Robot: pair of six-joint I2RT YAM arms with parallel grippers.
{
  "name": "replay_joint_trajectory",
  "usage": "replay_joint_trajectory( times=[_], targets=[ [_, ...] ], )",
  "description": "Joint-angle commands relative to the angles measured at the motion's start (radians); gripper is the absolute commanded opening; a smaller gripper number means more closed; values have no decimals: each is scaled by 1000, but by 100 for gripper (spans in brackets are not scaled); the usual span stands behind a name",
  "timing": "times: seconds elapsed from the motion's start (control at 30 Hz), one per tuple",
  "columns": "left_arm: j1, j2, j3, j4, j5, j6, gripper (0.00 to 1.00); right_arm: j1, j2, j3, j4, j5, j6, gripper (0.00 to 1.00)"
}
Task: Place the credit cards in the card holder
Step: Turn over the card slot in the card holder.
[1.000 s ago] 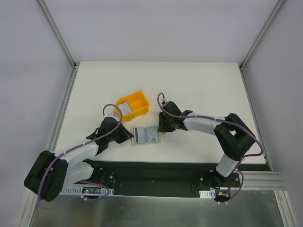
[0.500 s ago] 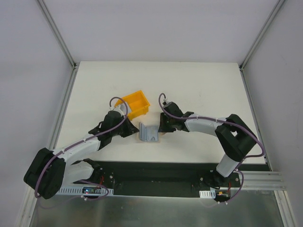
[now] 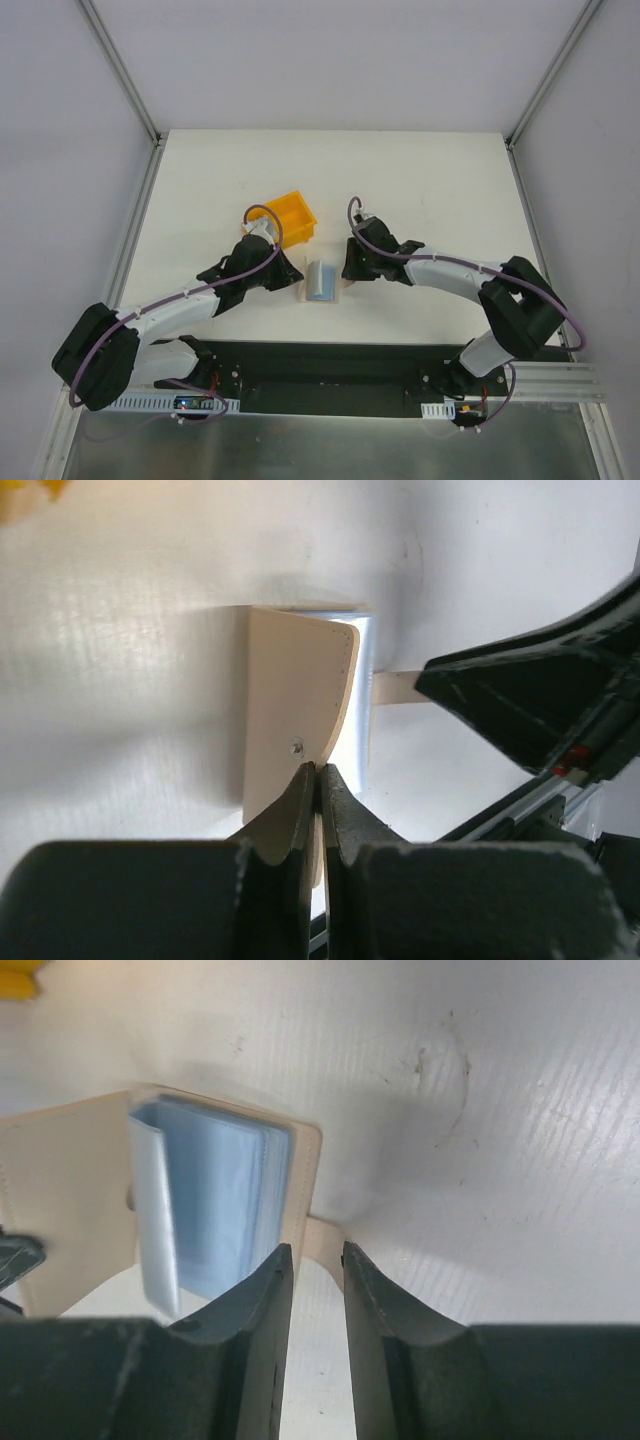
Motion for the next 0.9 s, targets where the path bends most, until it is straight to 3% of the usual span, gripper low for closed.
replay_joint_trajectory(
  times=[0.0,0.23,0.73,0.87],
  targets=[
    [23,-87,-79,-73,-91,-44,0,-5,-68,-18,64,-66,20,31],
    [46,-128,-163,-79,-125,-133,0,20,24,-3,192,-214,102,34],
    [47,-104,-176,-79,-125,-151,0,32,82,28,114,-195,102,37],
    [47,-107,-176,-79,-125,-153,0,46,87,38,121,-197,91,32]
  ],
)
